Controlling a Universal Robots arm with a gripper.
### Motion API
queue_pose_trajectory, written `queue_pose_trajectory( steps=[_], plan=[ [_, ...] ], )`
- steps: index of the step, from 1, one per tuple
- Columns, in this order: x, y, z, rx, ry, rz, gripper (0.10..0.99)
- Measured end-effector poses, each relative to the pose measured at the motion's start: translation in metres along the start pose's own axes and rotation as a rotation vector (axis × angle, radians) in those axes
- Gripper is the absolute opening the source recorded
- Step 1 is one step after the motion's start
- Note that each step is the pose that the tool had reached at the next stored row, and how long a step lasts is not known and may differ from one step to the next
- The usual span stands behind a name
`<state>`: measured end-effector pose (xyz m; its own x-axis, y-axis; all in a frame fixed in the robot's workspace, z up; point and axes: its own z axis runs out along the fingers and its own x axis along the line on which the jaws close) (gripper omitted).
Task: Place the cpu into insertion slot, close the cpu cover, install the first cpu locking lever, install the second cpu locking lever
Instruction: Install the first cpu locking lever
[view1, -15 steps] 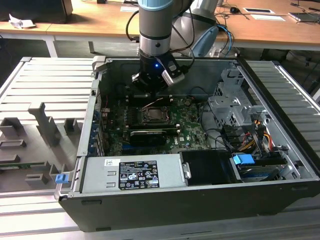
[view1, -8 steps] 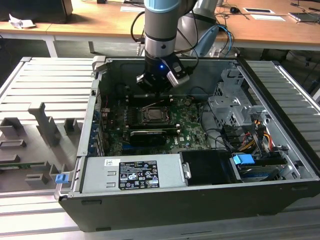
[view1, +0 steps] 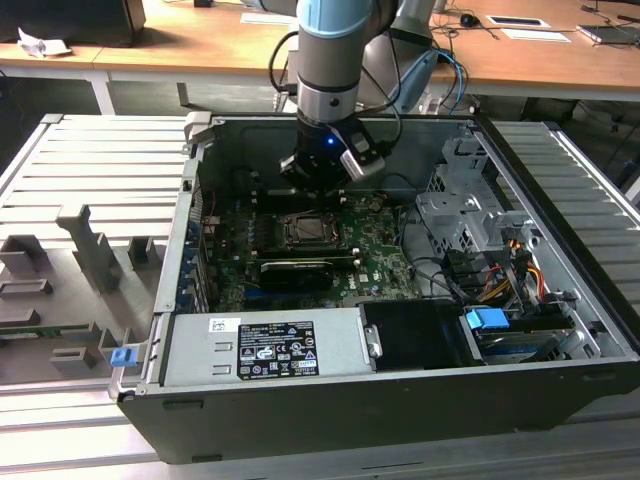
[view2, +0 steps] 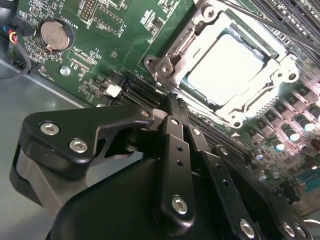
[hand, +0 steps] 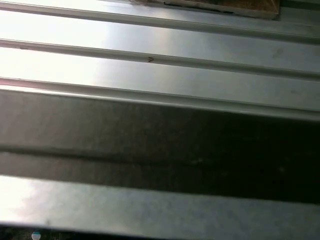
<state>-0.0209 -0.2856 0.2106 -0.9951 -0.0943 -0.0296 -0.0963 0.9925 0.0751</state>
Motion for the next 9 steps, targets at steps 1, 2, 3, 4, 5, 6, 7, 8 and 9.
queue_pose_trajectory(
  steps=[1,2,3,4,5,6,7,8,9],
  plan=[
    [-0.0006,-0.0001,0.0012,0.0,-0.0001,0.0,0.106],
    [-0.0009,-0.0002,0.0019,0.0,-0.0001,0.0,0.106],
    [-0.0012,-0.0003,0.0026,0.0,-0.0001,0.0,0.106],
    [-0.0014,-0.0004,0.0032,0.0,-0.0001,0.0,0.106],
    [-0.0015,-0.0004,0.0039,0.0,-0.0001,0.0,0.106],
    [-0.0016,-0.0005,0.0046,0.0,-0.0001,0.0,0.106],
    [-0.0019,-0.0006,0.0057,0.003,0.0002,0.0,0.106],
    [-0.0021,-0.0008,0.0063,0.005,0.0006,0.0,0.106],
    [-0.0022,-0.0009,0.0068,0.006,0.0007,0.0,0.106]
  ],
)
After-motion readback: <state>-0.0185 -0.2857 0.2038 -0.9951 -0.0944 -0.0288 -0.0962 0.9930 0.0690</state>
